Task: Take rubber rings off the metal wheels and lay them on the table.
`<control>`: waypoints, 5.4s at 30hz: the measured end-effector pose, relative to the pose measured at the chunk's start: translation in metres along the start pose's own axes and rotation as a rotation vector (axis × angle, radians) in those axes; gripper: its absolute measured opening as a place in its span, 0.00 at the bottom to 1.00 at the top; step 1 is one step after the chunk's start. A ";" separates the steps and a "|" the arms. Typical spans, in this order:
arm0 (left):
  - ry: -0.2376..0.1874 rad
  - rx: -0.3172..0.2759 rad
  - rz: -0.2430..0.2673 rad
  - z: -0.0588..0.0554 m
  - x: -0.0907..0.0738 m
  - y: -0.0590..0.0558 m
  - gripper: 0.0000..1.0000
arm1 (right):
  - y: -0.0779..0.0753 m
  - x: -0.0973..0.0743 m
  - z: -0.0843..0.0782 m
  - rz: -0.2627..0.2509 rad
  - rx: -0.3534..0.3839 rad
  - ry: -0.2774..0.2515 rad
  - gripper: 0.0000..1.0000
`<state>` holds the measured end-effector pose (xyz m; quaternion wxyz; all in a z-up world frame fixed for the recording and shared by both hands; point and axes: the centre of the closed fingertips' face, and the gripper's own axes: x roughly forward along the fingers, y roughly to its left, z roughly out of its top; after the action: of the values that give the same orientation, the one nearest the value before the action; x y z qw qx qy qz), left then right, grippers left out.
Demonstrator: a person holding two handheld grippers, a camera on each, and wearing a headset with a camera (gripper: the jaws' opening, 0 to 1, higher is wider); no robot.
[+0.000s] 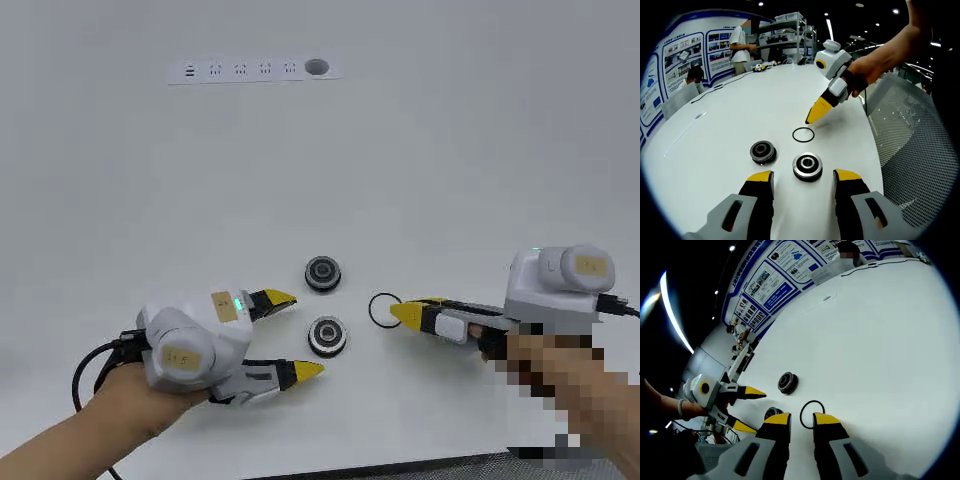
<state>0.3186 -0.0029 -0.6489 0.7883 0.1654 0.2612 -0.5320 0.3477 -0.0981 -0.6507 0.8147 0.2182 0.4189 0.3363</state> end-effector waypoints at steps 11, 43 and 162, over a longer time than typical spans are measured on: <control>0.000 0.010 -0.016 0.007 0.004 -0.003 0.40 | 0.012 0.004 -0.007 0.036 0.001 0.021 0.18; 0.043 0.007 -0.047 0.011 0.021 -0.008 0.17 | 0.024 0.016 -0.019 0.085 0.024 0.043 0.16; 0.075 0.058 -0.075 0.006 0.022 -0.006 0.12 | 0.047 0.038 -0.030 0.179 0.071 0.160 0.02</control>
<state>0.3212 -0.0252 -0.6572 0.7524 0.1981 0.2808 -0.5620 0.3214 -0.0365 -0.6579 0.7371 0.2558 0.4731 0.4092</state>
